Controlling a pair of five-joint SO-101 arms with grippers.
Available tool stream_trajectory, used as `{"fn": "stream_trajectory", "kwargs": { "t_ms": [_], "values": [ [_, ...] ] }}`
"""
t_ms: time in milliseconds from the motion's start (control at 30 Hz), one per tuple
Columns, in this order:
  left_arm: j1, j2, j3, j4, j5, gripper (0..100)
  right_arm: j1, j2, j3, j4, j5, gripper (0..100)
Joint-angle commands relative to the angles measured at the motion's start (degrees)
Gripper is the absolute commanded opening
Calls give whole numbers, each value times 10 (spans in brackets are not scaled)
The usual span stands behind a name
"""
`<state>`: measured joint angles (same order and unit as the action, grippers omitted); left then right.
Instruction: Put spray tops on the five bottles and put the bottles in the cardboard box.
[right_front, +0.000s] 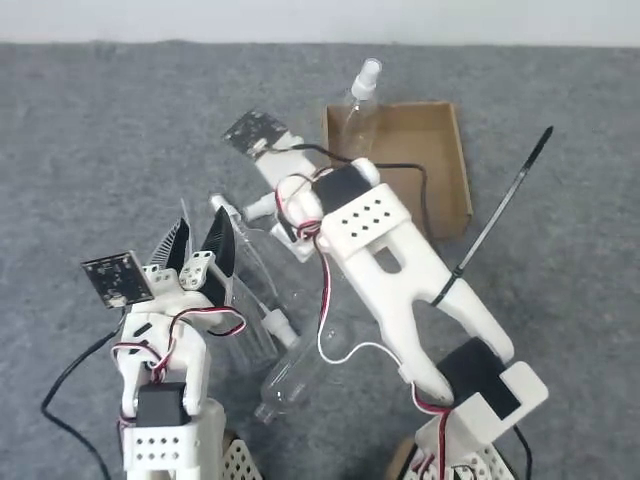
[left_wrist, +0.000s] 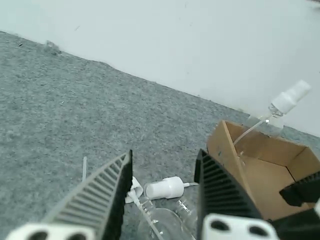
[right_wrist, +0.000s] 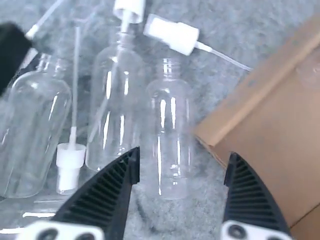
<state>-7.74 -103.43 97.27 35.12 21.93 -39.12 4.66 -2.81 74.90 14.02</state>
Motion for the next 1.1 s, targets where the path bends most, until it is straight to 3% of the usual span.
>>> {"fn": "stream_trajectory", "kwargs": {
  "t_ms": [0, 1067],
  "values": [
    [-2, -12, -7, -2, -4, 187, -25, -41, 7, 0, 30, 227],
    [-33, -12, -7, -15, -2, 187, -33, 116, 6, -112, 44, 227]
  ]
}}
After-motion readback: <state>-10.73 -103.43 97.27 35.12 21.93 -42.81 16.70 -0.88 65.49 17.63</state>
